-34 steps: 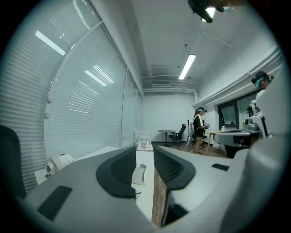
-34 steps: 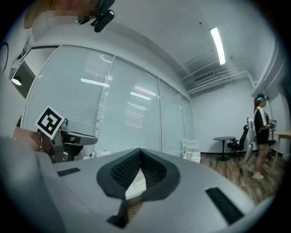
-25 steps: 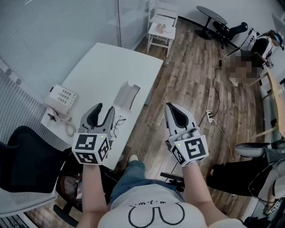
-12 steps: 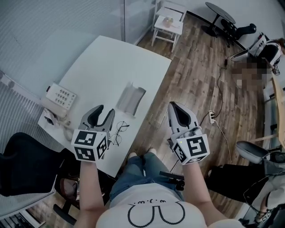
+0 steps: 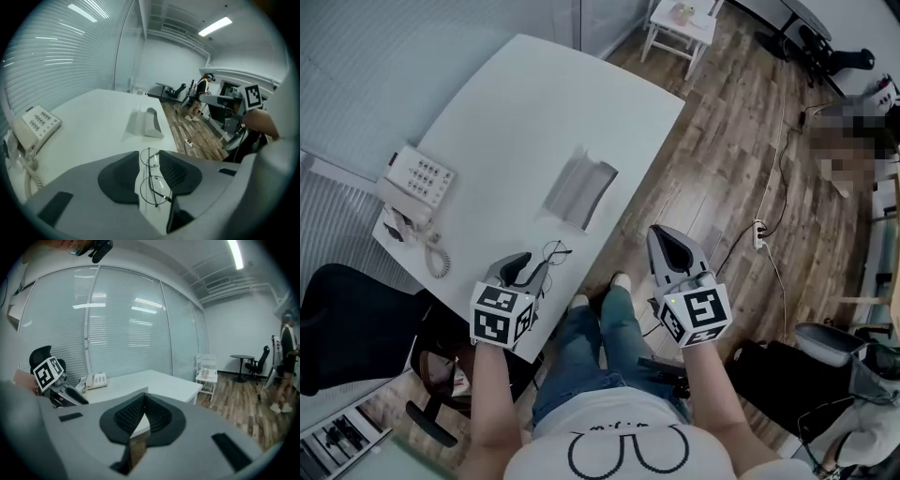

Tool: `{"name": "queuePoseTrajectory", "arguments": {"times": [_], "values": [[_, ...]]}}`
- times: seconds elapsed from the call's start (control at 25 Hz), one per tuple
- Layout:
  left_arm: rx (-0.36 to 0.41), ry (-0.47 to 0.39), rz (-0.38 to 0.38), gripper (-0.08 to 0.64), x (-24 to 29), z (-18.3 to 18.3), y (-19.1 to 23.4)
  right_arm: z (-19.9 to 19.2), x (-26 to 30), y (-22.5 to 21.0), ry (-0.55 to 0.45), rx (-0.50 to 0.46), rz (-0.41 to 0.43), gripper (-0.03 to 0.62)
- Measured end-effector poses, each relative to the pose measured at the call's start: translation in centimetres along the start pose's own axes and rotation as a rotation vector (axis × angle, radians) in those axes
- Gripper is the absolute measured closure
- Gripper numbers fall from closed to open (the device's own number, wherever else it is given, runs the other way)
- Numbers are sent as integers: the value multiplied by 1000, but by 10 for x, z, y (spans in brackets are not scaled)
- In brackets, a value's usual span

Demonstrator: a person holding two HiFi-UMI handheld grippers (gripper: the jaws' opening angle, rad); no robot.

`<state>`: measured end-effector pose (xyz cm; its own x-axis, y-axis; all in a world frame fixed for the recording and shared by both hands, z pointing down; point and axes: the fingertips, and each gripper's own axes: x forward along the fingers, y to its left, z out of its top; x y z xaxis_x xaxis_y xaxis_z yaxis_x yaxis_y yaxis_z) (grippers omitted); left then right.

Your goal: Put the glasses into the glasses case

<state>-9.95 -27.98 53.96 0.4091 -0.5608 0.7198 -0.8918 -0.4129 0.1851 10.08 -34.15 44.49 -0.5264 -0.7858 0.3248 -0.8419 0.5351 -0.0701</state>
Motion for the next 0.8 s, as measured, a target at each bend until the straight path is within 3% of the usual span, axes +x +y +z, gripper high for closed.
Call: {"name": "queuePoseTrajectory", "arguments": {"times": [0.12, 0.36, 0.44, 0.56, 0.8], "values": [[7, 74, -20, 420, 15, -20, -3, -18, 9, 0, 38, 14, 17, 580], [14, 142, -28, 431, 34, -36, 1, -40, 19, 2, 77, 39, 31, 580], [21, 150, -27, 439, 37, -37, 1, -42, 19, 2, 85, 39, 34, 580], [13, 153, -7, 532, 39, -36, 3, -43, 18, -1, 90, 37, 31, 580], [-14, 121, 4, 538, 26, -26, 4, -30, 14, -3, 69, 24, 24, 580]]}}
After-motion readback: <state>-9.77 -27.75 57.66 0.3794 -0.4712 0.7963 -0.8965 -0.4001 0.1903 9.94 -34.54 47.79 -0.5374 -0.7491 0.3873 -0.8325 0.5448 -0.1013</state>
